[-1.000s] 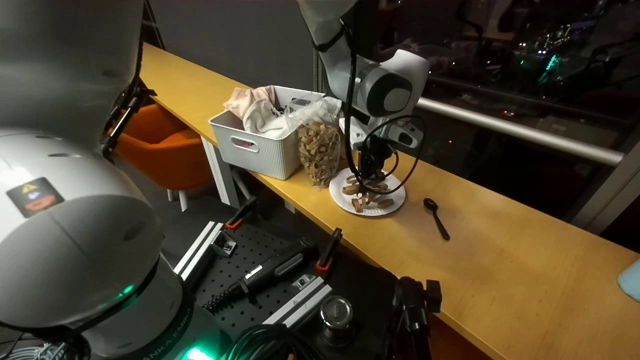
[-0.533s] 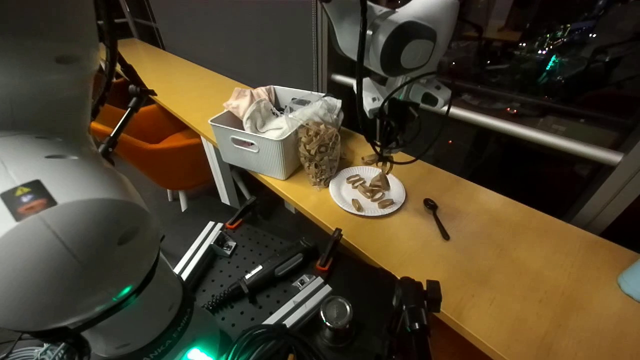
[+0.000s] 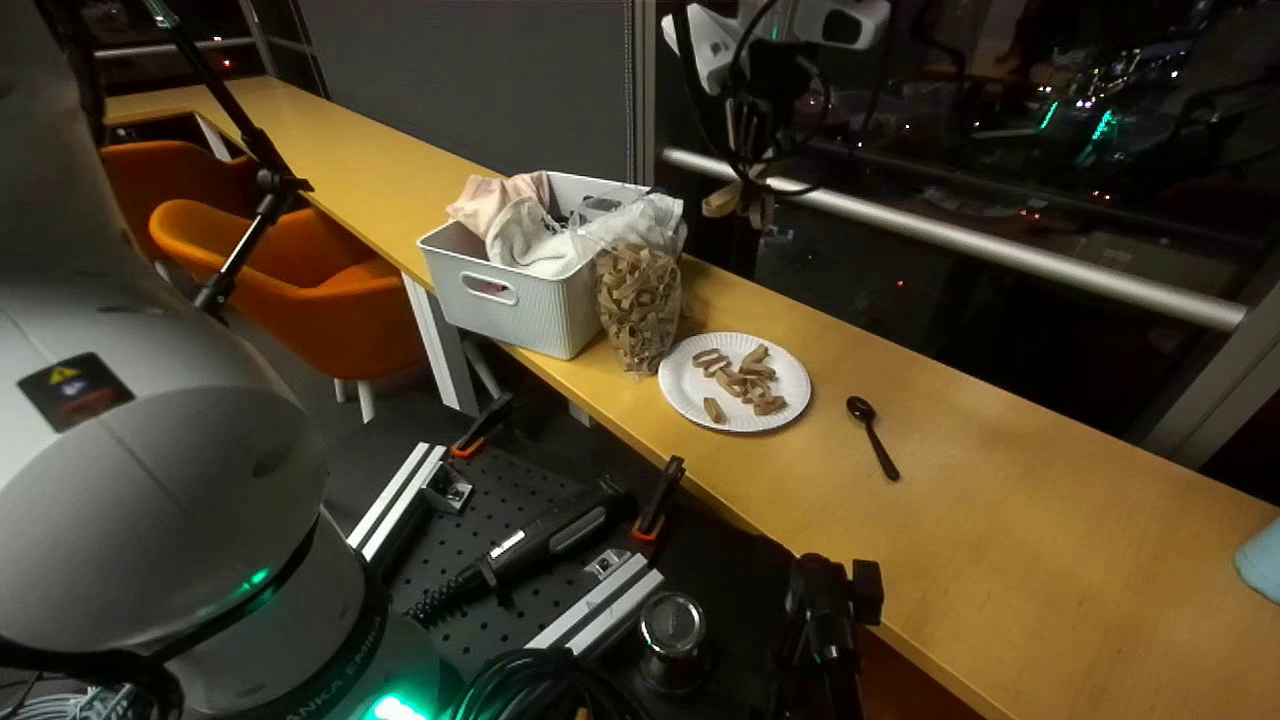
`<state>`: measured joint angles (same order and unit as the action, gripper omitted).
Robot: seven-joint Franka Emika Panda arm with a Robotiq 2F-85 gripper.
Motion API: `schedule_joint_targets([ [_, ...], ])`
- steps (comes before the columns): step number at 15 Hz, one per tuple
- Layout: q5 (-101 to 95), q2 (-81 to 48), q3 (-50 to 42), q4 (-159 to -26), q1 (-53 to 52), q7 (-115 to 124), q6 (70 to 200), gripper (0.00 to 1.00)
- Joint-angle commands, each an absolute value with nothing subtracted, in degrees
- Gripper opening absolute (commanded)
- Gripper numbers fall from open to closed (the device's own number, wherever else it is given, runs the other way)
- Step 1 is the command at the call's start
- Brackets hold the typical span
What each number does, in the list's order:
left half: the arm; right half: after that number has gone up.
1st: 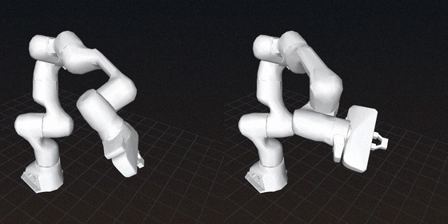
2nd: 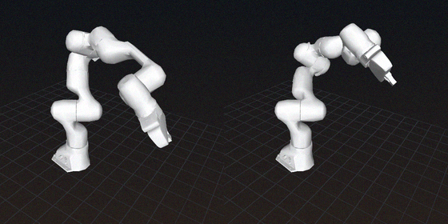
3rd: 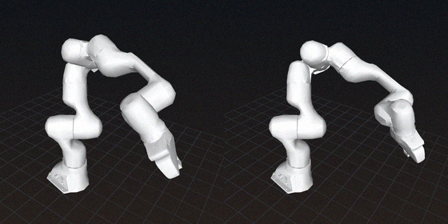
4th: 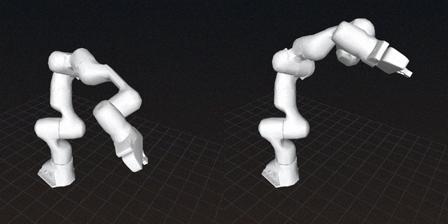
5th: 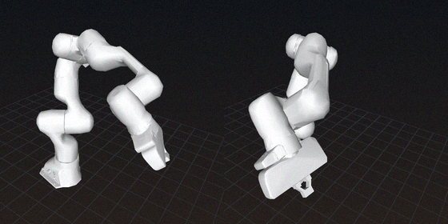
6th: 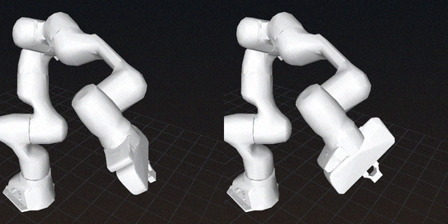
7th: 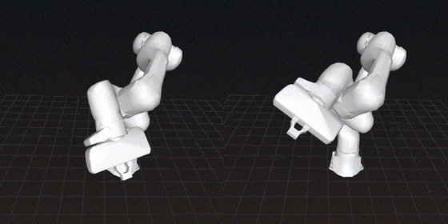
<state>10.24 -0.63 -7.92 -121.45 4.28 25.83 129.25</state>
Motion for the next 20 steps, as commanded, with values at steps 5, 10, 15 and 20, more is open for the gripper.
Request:
schedule_joint_targets([
  [5, 4.6, 0.5, -0.5, -114.6, -0.3, 26.9, 122.3, 0.01],
  [10, 2.4, -4.9, 2.5, -106.8, -3.0, 26.4, 118.8, 0.01],
  [15, 3.4, -10.8, 2.8, -103.5, -4.5, 24.7, 118.1, 0.01],
  [20, 3.3, -15.4, 3.1, -101.8, -6.4, 24.2, 117.9, 0.01],
])
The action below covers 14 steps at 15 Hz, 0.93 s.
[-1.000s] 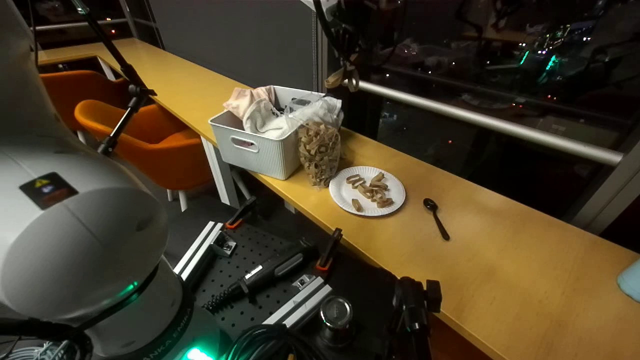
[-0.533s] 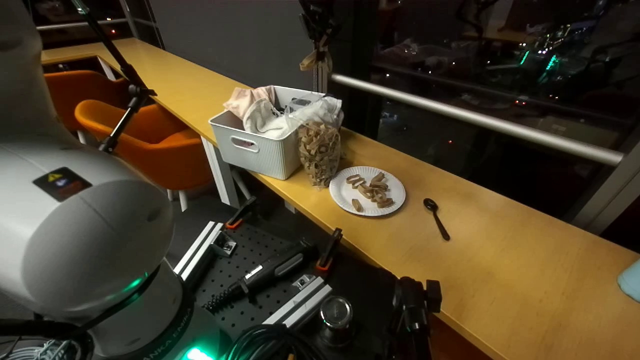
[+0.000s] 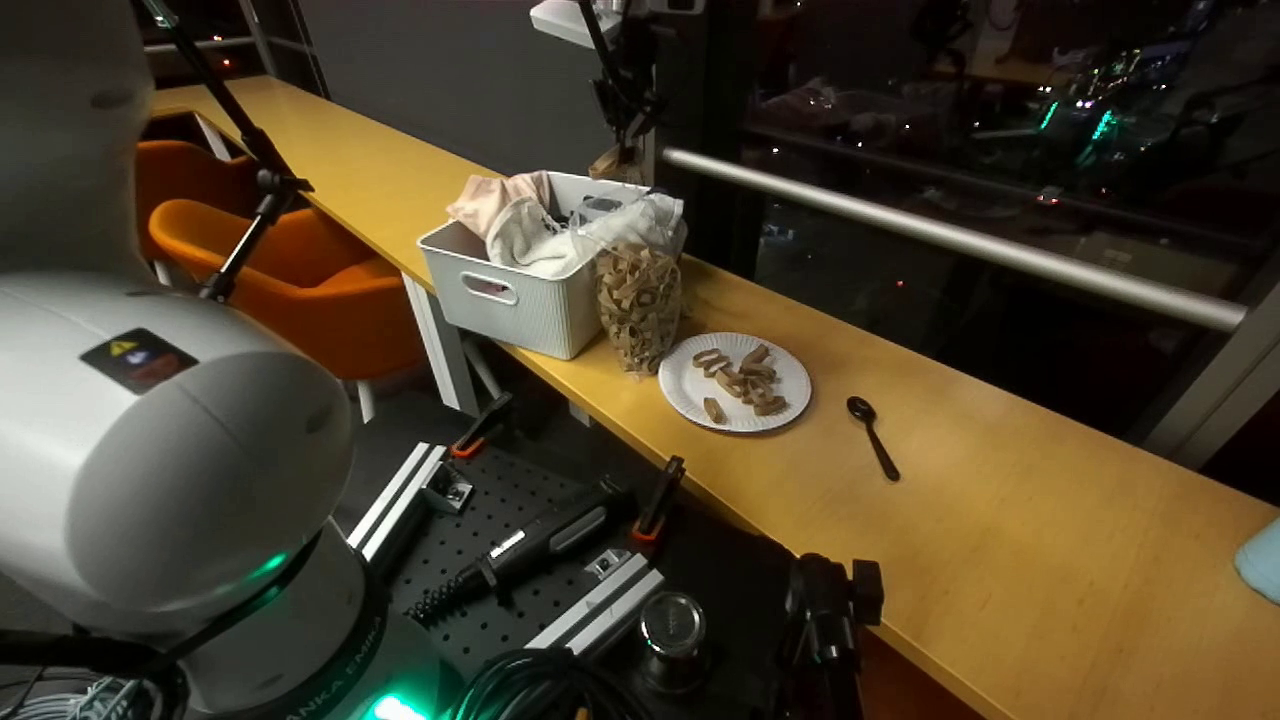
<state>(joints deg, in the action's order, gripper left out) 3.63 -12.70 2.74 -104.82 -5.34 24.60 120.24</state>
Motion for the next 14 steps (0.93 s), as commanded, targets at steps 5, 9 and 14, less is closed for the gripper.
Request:
schedule_joint_targets([
  [5, 2.9, -15.8, 2.7, -104.2, -8.4, 26.2, 119.0, 0.01],
  [9, 3.4, -15.0, 2.1, -106.7, -8.1, 27.7, 120.0, 0.01],
  [14, 3.2, -15.2, 0.8, -107.3, -7.4, 29.6, 120.4, 0.01],
])
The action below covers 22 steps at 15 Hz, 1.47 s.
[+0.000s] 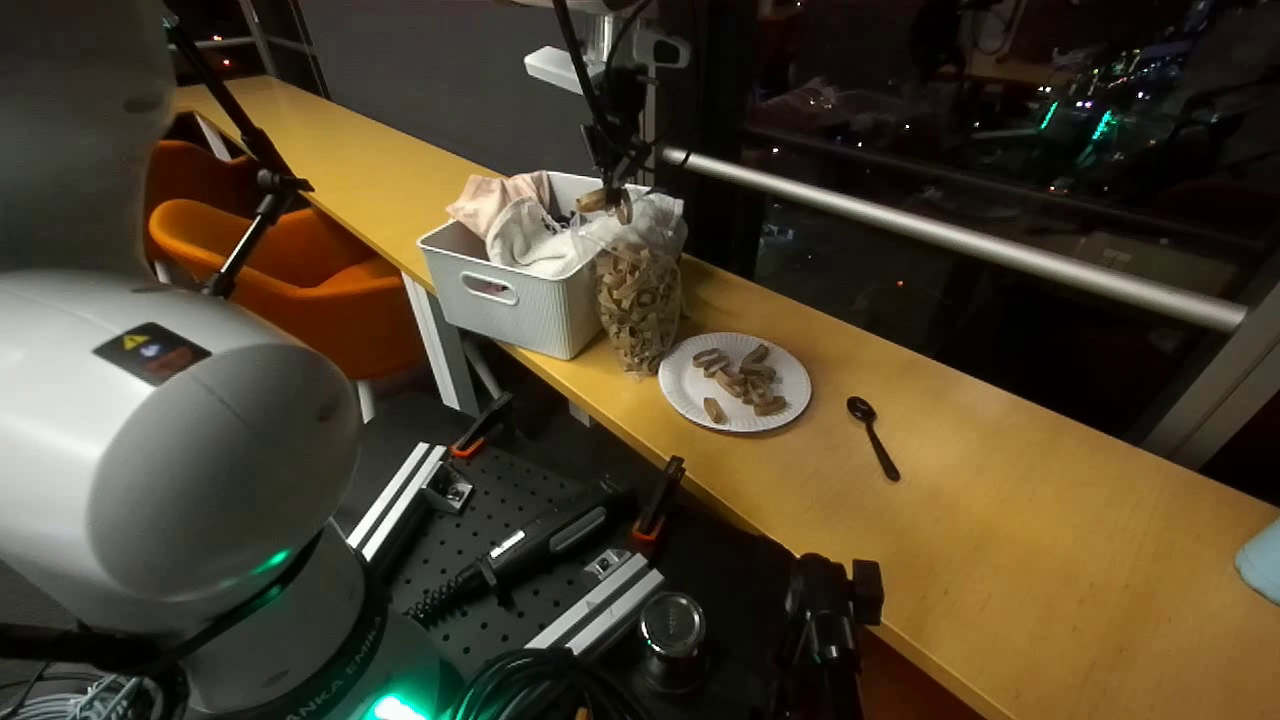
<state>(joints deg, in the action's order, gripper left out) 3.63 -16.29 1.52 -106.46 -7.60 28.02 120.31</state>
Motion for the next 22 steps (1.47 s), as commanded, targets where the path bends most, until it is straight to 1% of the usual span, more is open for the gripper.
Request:
schedule_joint_targets([
  [1, 3.3, -15.3, 0.7, -107.2, -7.3, 29.8, 120.3, 0.01],
  [6, 3.2, -15.6, 0.1, -106.9, -7.2, 30.8, 120.2, 0.01],
  [7, 3.1, -15.5, 0.1, -107.0, -7.2, 31.0, 120.3, 0.03],
  [8, 3.1, -15.4, 0.1, -107.1, -7.3, 31.2, 120.2, 0.29],
  [9, 3.1, -15.3, 0.1, -107.2, -7.3, 31.4, 120.3, 0.31],
  [10, 3.1, -15.2, 0.1, -107.2, -7.2, 31.5, 120.2, 0.36],
  [11, 3.1, -15.1, 0.0, -107.3, -7.2, 31.6, 120.2, 0.45],
  [15, 2.5, -13.2, -0.2, -108.3, -7.2, 32.6, 120.1, 0.73],
  [16, 2.3, -12.0, -0.5, -109.0, -7.1, 33.0, 120.3, 0.81],
  [18, 2.7, -9.6, -1.1, -110.9, -6.1, 33.1, 120.8, 0.94],
  [19, 3.2, -8.6, -1.6, -111.8, -5.3, 32.8, 121.0, 0.99],
  [22, 5.4, -8.1, -3.3, -113.9, -1.7, 30.2, 121.7, 1.0],
])
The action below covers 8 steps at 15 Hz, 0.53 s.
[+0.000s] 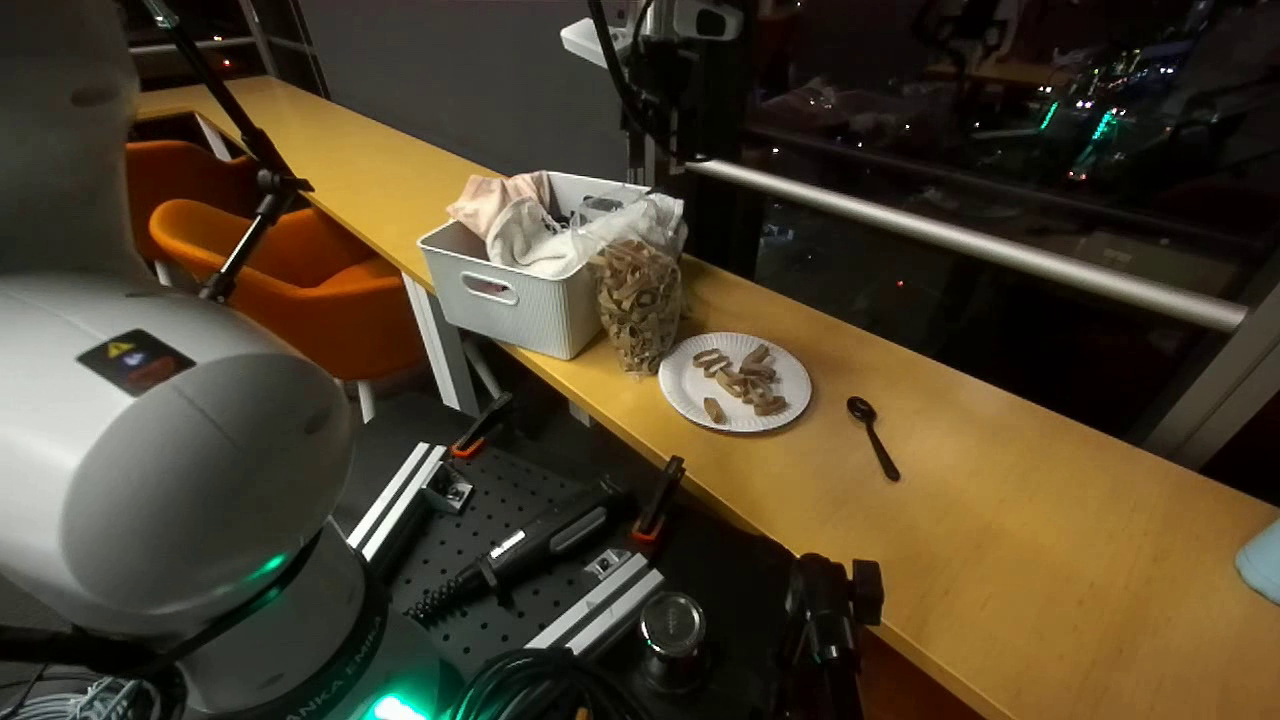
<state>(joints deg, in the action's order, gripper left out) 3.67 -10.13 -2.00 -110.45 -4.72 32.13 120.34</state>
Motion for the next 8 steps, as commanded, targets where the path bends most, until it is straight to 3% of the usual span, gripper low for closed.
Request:
schedule_joint_targets([
  [1, 6.1, -8.6, -3.8, -114.1, -0.6, 29.4, 121.9, 1.0],
  [8, 10.7, -19.8, -5.4, -111.0, 4.0, 25.8, 124.0, 1.0],
])
